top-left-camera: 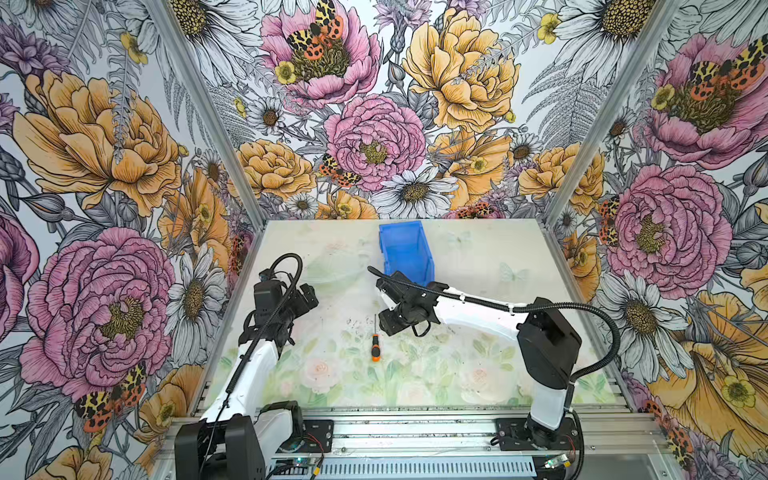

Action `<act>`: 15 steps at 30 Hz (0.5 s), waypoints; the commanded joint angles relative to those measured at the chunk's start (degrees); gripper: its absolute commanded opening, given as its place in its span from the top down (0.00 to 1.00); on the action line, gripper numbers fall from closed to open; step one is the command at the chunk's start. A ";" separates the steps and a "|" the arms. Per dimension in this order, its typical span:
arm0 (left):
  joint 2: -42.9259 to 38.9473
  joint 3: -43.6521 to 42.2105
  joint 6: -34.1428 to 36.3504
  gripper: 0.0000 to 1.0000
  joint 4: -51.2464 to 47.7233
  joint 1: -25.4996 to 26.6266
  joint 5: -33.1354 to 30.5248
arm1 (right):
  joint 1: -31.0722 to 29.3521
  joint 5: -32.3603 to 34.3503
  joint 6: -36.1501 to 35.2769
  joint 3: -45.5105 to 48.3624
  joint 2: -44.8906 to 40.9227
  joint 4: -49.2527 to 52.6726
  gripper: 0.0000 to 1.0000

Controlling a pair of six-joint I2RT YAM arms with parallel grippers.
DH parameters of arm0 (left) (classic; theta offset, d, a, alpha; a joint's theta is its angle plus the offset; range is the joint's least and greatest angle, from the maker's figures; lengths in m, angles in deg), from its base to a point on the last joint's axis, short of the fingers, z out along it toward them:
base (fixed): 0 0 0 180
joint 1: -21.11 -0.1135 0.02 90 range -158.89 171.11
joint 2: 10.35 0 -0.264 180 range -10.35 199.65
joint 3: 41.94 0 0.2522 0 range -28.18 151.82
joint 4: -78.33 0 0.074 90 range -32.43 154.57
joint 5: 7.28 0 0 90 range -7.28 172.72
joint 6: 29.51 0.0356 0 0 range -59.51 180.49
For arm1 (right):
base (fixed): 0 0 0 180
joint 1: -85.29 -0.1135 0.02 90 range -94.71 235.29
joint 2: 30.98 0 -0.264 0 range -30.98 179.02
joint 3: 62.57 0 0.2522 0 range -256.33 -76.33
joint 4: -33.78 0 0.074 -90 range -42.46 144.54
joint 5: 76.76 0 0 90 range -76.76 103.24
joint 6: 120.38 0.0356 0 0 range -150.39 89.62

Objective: Put the screwdriver in the bin

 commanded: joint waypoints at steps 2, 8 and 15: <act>-0.60 -0.58 1.02 0.01 0.02 0.89 -1.44 | -1.93 -0.48 2.30 -1.09 0.57 -0.04 0.31; 0.10 -0.38 1.11 0.01 -0.03 1.77 -1.37 | -4.18 -0.71 4.99 -2.13 4.01 0.00 0.13; 1.33 -0.25 0.79 0.01 0.79 1.63 -0.83 | -5.37 1.36 6.80 -4.51 8.95 -0.06 0.16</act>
